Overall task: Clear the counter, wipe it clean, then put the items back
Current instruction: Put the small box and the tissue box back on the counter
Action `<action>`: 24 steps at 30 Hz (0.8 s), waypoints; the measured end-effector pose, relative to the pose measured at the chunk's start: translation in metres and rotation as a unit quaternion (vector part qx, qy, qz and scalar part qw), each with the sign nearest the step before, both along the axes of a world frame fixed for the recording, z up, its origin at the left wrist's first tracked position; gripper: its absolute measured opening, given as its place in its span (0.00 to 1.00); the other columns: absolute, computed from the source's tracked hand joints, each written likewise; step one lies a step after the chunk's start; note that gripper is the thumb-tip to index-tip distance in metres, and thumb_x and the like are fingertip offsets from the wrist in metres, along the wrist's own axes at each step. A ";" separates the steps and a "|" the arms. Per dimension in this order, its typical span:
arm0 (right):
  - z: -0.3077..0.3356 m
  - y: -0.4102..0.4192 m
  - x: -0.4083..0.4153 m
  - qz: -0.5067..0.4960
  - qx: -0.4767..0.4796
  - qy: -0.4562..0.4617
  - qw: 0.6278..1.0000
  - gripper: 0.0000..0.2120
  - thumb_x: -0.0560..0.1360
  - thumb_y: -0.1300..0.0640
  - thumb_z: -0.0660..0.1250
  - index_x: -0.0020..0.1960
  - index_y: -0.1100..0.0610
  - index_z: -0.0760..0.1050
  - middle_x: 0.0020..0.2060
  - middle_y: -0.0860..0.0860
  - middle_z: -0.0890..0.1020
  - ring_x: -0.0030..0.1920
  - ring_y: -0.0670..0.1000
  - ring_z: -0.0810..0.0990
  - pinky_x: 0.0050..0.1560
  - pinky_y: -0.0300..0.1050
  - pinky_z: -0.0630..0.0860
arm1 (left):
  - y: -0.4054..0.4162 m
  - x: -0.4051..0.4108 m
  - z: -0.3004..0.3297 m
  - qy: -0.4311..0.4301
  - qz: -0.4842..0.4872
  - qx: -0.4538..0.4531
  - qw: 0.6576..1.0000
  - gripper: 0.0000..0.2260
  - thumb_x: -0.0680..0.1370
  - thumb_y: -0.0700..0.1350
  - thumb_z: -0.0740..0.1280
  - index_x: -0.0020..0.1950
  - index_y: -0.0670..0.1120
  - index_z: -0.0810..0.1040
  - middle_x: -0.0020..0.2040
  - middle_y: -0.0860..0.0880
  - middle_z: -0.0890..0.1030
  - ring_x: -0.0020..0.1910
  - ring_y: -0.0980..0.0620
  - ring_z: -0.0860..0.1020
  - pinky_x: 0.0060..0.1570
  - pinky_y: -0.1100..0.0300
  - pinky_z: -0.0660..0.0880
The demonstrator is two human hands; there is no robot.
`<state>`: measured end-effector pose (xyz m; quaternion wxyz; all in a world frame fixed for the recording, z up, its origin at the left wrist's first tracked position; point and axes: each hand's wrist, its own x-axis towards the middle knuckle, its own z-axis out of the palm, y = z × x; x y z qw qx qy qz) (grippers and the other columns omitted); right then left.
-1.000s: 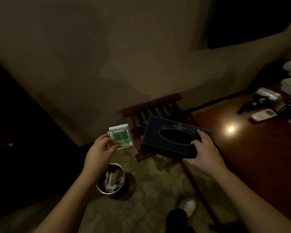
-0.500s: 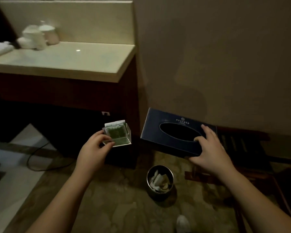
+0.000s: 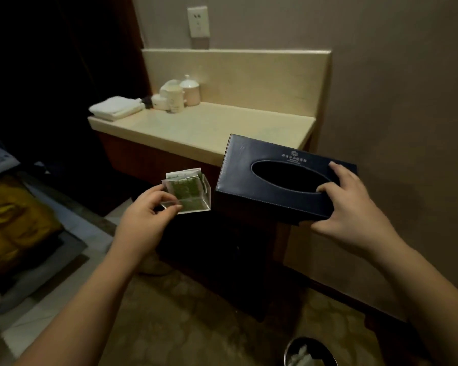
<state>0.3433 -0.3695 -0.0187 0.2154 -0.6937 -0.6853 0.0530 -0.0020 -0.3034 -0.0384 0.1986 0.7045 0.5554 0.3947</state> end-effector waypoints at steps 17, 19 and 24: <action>0.064 0.247 -0.034 0.068 0.047 -0.026 0.996 0.28 0.65 0.41 0.75 0.60 0.53 0.73 0.76 0.52 0.54 0.76 0.51 0.49 0.73 0.53 0.58 | 0.194 -0.035 0.060 0.037 0.104 0.051 0.993 0.05 0.75 0.44 0.71 0.44 0.54 0.79 0.58 0.58 0.73 0.45 0.61 0.74 0.43 0.71 0.66; 0.065 0.265 -0.039 0.065 0.043 -0.036 0.996 0.29 0.65 0.41 0.75 0.60 0.53 0.73 0.76 0.52 0.54 0.76 0.51 0.50 0.73 0.52 0.58 | 0.212 -0.041 0.062 0.039 0.106 0.048 0.992 0.06 0.75 0.44 0.71 0.42 0.55 0.78 0.58 0.58 0.73 0.47 0.57 0.75 0.45 0.65 0.68; 0.065 0.311 -0.054 0.048 0.025 -0.057 0.997 0.29 0.64 0.40 0.74 0.59 0.53 0.73 0.76 0.53 0.55 0.75 0.53 0.53 0.71 0.52 0.60 | 0.270 -0.066 0.060 0.044 0.098 0.035 0.994 0.04 0.74 0.45 0.72 0.42 0.53 0.80 0.56 0.54 0.77 0.43 0.58 0.74 0.45 0.61 0.67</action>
